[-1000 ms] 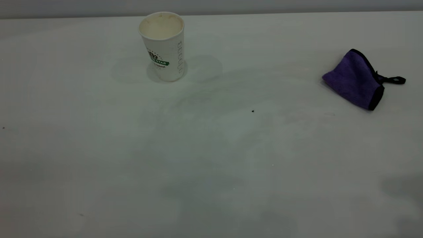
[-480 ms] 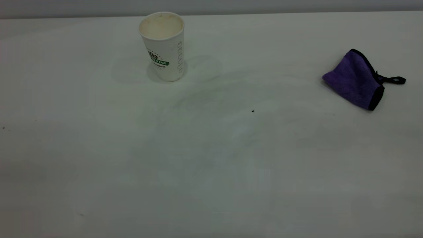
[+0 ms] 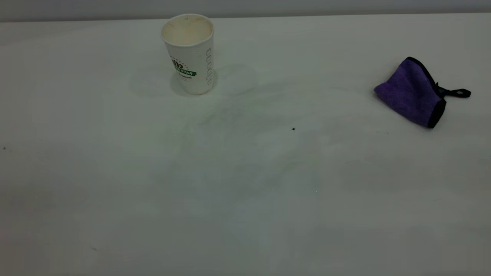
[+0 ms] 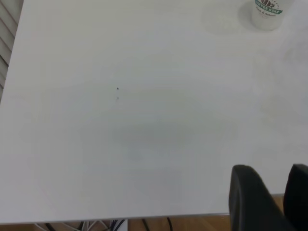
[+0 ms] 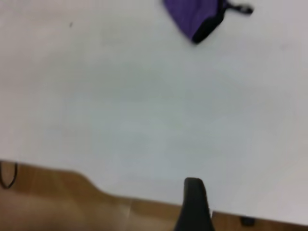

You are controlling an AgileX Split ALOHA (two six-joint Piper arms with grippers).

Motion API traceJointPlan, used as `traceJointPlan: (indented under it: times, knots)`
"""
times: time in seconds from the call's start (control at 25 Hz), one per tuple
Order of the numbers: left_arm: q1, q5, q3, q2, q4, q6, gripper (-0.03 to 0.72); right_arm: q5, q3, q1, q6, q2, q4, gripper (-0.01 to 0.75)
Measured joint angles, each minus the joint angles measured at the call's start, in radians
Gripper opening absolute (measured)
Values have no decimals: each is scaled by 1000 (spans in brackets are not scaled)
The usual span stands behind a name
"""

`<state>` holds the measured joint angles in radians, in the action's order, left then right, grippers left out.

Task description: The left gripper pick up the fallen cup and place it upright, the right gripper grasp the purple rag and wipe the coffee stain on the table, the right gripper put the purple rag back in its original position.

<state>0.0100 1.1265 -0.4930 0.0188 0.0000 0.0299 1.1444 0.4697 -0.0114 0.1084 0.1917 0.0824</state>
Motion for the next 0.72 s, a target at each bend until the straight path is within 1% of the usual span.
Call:
traceJointPlan:
  times: [0.52, 0.72]
  knots:
    - [0, 0, 0, 0, 0, 0, 239, -4, 0, 0, -8, -197, -16, 606]
    - [0, 0, 0, 0, 0, 0, 239, -4, 0, 0, -8, -207, -16, 595]
